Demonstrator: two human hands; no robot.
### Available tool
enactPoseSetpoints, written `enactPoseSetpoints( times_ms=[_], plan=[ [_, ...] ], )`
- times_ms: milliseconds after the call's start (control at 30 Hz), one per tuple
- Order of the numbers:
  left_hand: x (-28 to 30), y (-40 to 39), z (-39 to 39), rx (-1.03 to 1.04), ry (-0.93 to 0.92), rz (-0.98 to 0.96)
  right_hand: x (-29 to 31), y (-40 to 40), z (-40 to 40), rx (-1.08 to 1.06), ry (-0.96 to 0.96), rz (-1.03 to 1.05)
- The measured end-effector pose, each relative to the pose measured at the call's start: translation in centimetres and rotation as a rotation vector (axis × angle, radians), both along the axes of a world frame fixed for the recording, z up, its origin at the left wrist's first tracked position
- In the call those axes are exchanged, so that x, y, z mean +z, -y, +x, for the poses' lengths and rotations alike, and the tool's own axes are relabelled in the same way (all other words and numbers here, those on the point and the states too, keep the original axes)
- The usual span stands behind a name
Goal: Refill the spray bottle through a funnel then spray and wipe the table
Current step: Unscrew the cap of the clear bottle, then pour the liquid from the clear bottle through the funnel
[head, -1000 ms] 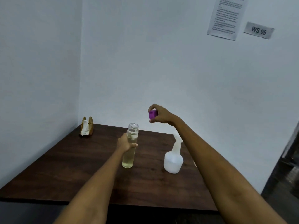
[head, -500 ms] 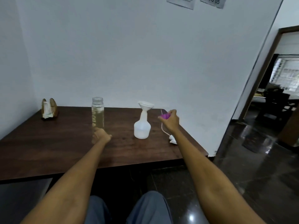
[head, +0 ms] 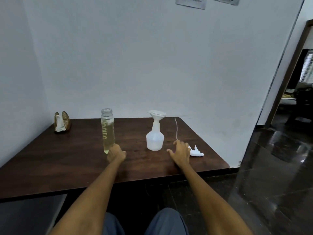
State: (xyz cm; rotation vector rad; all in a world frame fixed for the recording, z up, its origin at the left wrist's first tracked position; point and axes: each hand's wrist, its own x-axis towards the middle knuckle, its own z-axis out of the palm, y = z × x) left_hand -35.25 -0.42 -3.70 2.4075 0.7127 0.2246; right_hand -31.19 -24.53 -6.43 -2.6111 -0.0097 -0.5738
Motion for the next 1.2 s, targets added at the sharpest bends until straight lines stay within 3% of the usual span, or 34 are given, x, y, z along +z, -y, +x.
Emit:
enactPoseSetpoints(
  times_ms=[67, 167, 300, 433, 533, 667, 933, 1200],
  plan=[
    [-0.2, 0.0, 0.1, 0.019, 0.009, 0.008, 0.9, -1.8, 0.3, 0.073, 0.161, 0.068],
    [-0.5, -0.6, 0.4, 0.091, 0.055, -0.033, 2.2, -5.5, 0.4, 0.237, 0.229, 0.177],
    [-0.7, -2.9, 1.1, 0.194, 0.123, -0.082, 3.4, -11.1, 0.8, 0.478, 0.136, 0.288],
    [-1.0, -6.2, 2.0, 0.208, 0.127, -0.137, 4.8, -16.9, 1.9, 0.589, -0.047, 0.329],
    [-1.4, -8.6, 2.7, 0.019, 0.178, -0.145, 6.1, -21.1, 2.9, 0.614, -0.174, 0.400],
    [-2.1, -10.3, 2.9, -0.305, 0.317, -0.124, 6.7, -24.3, 4.0, 0.610, -0.198, 0.530],
    [-2.6, -11.8, 3.7, -0.374, 0.269, 0.008, 7.6, -24.5, 3.1, 0.483, -0.181, 0.697],
    [-2.6, -6.1, 6.5, -0.386, 0.275, -0.029, 13.2, -16.7, 2.1, 0.517, -0.163, 0.814]
  ],
)
